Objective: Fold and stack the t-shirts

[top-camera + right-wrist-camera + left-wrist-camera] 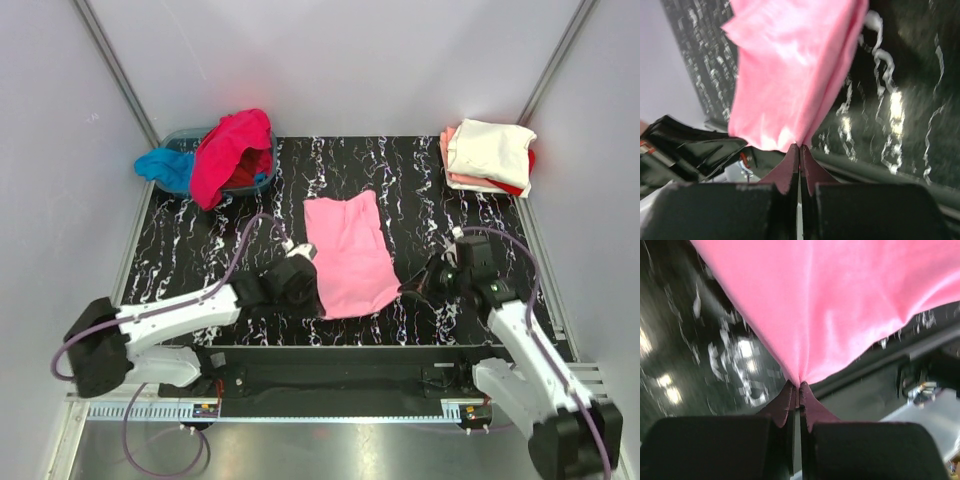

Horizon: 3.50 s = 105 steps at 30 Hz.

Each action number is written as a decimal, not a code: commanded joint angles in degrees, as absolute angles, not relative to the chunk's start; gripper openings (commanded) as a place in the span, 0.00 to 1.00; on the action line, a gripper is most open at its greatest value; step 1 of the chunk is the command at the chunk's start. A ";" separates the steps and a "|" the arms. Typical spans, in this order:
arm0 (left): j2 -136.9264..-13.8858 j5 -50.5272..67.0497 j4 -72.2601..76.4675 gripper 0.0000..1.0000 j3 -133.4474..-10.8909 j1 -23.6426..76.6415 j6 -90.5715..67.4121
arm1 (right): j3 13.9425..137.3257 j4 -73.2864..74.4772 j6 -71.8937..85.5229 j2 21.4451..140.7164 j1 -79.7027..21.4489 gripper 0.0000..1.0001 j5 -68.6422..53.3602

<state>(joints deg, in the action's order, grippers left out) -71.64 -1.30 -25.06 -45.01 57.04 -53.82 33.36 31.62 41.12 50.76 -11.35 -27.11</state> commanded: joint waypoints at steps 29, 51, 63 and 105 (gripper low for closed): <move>-74.86 -2.03 -43.68 0.04 -66.44 45.89 -44.92 | 58.52 47.20 37.36 57.74 -13.01 0.00 -13.63; -90.78 3.77 -47.37 0.03 -86.02 37.28 -36.65 | 74.34 44.74 33.14 76.62 -11.95 0.00 -10.90; -123.70 11.86 -50.36 0.43 -109.04 23.75 -32.43 | 104.72 40.07 31.22 118.66 -10.64 0.65 -14.13; -130.78 5.89 -41.66 0.75 -97.47 22.94 -27.86 | 80.32 12.74 32.52 124.80 -3.25 0.77 -38.41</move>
<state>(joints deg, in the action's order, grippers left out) -126.28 10.37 -38.59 -98.50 23.51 -29.36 78.15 9.89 33.52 121.69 -2.57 -39.66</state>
